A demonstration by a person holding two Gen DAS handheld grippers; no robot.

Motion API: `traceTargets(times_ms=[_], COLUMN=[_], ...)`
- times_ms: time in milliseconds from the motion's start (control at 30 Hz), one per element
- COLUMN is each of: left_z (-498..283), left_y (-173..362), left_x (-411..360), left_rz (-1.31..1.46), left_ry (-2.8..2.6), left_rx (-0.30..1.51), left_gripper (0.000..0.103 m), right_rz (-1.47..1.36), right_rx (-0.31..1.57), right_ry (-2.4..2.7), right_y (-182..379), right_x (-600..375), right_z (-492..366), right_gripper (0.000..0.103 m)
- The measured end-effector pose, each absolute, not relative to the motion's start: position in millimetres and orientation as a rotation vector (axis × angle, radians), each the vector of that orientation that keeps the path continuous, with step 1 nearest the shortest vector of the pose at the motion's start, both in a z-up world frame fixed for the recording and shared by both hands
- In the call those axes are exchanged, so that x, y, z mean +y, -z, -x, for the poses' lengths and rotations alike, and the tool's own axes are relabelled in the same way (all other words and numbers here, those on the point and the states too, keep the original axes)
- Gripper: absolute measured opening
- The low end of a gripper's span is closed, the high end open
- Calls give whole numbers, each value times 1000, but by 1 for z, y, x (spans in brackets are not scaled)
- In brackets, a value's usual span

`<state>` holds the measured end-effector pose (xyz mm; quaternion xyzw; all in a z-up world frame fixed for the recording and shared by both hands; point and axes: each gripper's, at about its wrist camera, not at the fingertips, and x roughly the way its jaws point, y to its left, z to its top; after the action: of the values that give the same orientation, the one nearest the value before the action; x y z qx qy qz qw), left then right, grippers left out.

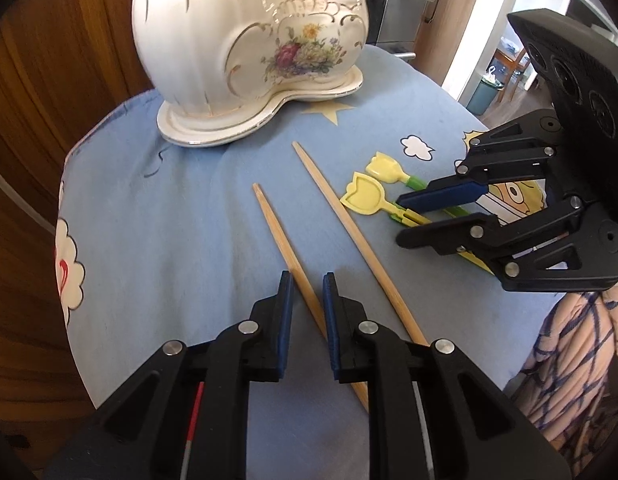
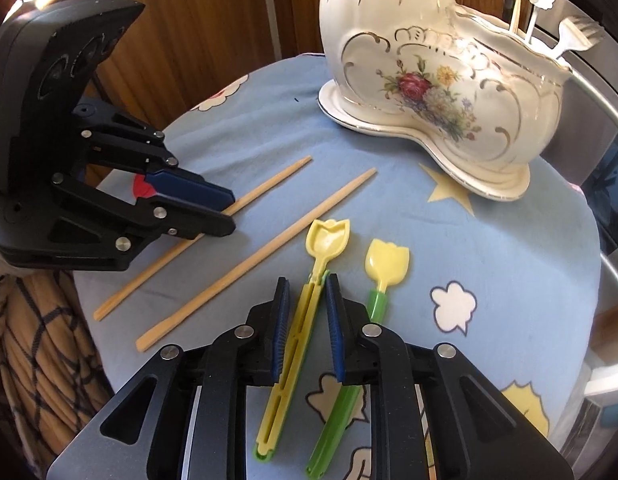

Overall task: Organize utensils
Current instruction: 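Grasp a chopstick with left tool while right grasps yellow-handled tulip spoon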

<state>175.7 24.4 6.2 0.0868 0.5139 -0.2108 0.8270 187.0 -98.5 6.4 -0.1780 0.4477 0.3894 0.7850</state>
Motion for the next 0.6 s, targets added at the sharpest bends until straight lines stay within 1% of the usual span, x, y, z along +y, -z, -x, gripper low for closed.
traceTargets(times_ms=[67, 200, 433, 600], left_z=[-173, -170, -172, -171], left_y=[-8, -9, -10, -22], left_x=[27, 30, 35, 46], left_rz=[-187, -190, -153, -104], left_ry=[457, 466, 454, 453], left_rx=[1104, 1116, 1110, 1062], left_gripper=[15, 15, 6, 6], right_rz=[380, 342, 217, 159], right_rx=[958, 928, 859, 814], right_ry=[-846, -842, -850, -853], right_y=[-8, -14, -39, -53], right_x=[-98, -106, -123, -137], right_z=[-187, -186, -189, -190], right_gripper=[11, 11, 11, 11])
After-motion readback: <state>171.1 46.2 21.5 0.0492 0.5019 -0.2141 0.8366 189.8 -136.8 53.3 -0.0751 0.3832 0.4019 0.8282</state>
